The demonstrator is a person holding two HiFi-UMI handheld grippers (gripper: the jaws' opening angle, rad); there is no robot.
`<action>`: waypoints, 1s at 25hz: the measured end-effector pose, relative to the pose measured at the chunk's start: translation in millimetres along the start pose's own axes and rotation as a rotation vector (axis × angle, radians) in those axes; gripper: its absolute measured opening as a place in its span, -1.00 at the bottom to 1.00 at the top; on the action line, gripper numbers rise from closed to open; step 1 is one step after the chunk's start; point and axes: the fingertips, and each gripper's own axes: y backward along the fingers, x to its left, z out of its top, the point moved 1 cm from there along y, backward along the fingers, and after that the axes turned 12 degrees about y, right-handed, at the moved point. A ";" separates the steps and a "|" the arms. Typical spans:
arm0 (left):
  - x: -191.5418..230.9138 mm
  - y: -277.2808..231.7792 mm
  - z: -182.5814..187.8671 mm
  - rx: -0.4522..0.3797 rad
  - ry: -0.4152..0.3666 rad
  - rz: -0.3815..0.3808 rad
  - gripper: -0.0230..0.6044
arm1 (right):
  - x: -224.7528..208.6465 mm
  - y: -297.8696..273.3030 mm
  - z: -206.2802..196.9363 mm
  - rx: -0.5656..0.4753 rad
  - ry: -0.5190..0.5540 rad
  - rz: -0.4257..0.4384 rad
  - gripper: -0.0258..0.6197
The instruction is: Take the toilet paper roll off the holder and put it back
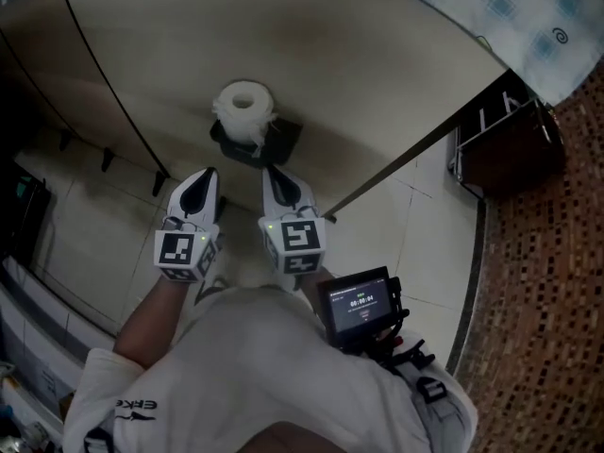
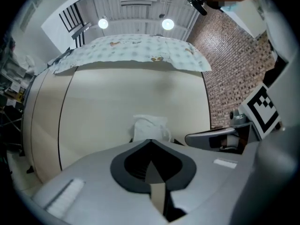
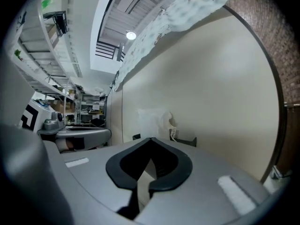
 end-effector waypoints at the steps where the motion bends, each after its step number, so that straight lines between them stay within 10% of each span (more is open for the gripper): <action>1: 7.1 -1.8 1.2 0.004 -0.004 -0.011 -0.92 | 3.0 -5.1 1.7 0.001 0.001 -0.014 -0.88; 18: 37.9 -29.2 7.3 0.034 -0.015 -0.154 -0.92 | 8.3 -26.7 11.8 0.031 0.038 -0.166 -0.79; 25: 41.0 -31.5 7.3 0.034 -0.026 -0.149 -0.92 | 8.8 -48.0 24.1 0.032 0.111 -0.101 -0.03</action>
